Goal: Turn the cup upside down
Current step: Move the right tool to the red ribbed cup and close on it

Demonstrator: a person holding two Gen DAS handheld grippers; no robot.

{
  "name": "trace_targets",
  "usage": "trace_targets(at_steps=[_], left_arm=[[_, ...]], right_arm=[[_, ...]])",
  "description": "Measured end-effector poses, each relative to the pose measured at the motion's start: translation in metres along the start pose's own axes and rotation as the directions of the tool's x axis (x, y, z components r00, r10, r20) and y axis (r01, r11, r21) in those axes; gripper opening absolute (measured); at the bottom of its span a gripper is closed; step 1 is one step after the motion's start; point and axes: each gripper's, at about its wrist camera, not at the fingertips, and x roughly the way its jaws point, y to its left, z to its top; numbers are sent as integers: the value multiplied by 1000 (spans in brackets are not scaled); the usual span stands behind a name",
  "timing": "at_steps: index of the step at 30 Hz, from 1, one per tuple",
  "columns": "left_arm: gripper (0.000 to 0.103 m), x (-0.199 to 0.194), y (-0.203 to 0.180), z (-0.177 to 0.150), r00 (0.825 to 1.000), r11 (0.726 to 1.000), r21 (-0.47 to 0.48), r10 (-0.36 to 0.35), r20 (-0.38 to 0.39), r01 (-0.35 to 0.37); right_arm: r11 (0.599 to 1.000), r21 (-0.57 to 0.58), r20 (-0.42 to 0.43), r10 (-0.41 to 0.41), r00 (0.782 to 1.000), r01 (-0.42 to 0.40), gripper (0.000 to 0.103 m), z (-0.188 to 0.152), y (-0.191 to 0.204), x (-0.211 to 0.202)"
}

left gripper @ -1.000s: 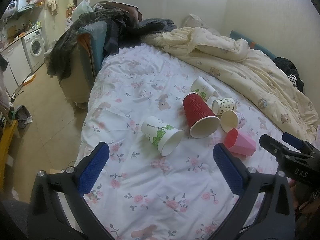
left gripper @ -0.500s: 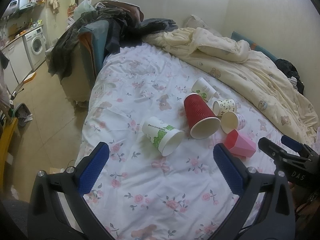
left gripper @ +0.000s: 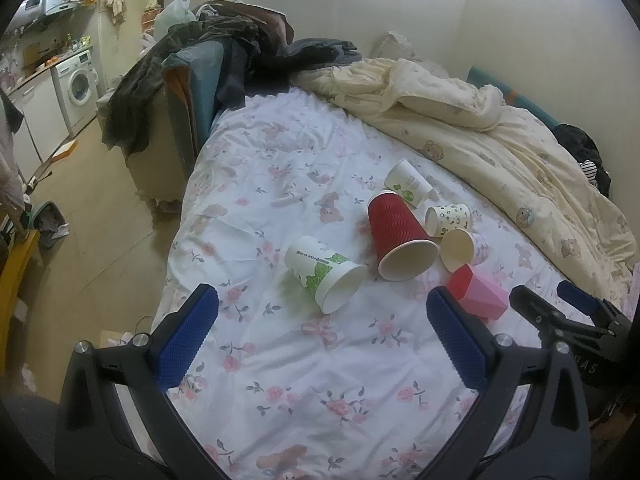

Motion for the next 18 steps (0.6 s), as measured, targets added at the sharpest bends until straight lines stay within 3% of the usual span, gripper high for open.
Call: trace_targets(at_steps=[6, 9, 14, 18], left_arm=[[103, 1, 4, -1, 1000, 1000, 1, 26, -15, -26], [103, 2, 10, -2, 999, 999, -16, 45, -24, -45], [103, 5, 25, -1, 996, 995, -63, 69, -52, -72], [103, 9, 37, -2, 991, 991, -80, 103, -80, -110]], right_arm=[[1000, 5, -12, 7, 1000, -7, 103, -2, 1, 1], [998, 15, -82, 64, 995, -63, 103, 5, 3, 8], [986, 4, -233, 163, 959, -167, 103, 41, 16, 43], [981, -5, -368, 177, 913, -192, 103, 67, 35, 93]])
